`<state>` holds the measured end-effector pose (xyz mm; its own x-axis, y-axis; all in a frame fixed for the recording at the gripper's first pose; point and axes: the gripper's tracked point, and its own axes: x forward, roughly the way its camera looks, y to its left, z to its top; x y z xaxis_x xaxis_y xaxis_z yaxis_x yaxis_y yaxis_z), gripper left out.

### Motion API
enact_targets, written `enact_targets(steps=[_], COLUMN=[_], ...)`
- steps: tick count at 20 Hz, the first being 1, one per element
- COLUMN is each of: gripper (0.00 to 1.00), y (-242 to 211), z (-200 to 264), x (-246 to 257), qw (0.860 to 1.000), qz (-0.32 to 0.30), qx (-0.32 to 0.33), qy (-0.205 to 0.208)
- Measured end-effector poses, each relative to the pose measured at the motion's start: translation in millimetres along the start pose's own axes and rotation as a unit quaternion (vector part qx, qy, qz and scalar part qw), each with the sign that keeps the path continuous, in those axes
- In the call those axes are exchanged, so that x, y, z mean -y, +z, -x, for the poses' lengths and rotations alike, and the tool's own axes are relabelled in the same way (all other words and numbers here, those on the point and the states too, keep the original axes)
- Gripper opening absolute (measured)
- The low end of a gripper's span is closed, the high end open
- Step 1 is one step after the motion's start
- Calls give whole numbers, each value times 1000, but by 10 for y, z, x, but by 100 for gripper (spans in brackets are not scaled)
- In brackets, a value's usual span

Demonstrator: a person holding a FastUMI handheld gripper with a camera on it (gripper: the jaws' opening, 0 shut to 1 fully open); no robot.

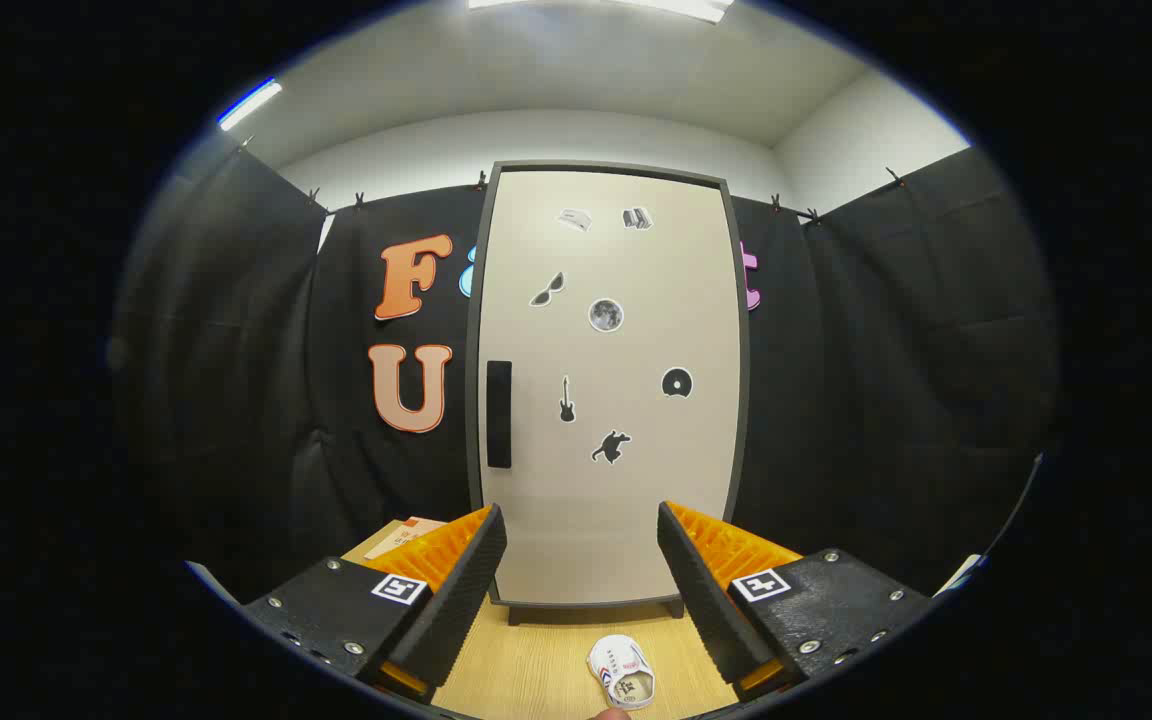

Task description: Open the shoe cabinet door, grab the shoes and put them into the shoe cabinet, then close the shoe cabinet door.

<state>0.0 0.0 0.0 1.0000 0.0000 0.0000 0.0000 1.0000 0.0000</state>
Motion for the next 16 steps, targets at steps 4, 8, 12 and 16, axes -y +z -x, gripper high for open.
enact_targets(steps=[4,8,12,16], gripper=[95,95,95,95], y=[-17,-21,-14,-26], z=[-44,-84,-123,-154], x=[-32,-28,-37,-79], qw=[1000,1000,1000,1000], qz=[-12,-9,-6,-8], qx=[-6,-6,-7,-9], qy=[5,2,2,7])
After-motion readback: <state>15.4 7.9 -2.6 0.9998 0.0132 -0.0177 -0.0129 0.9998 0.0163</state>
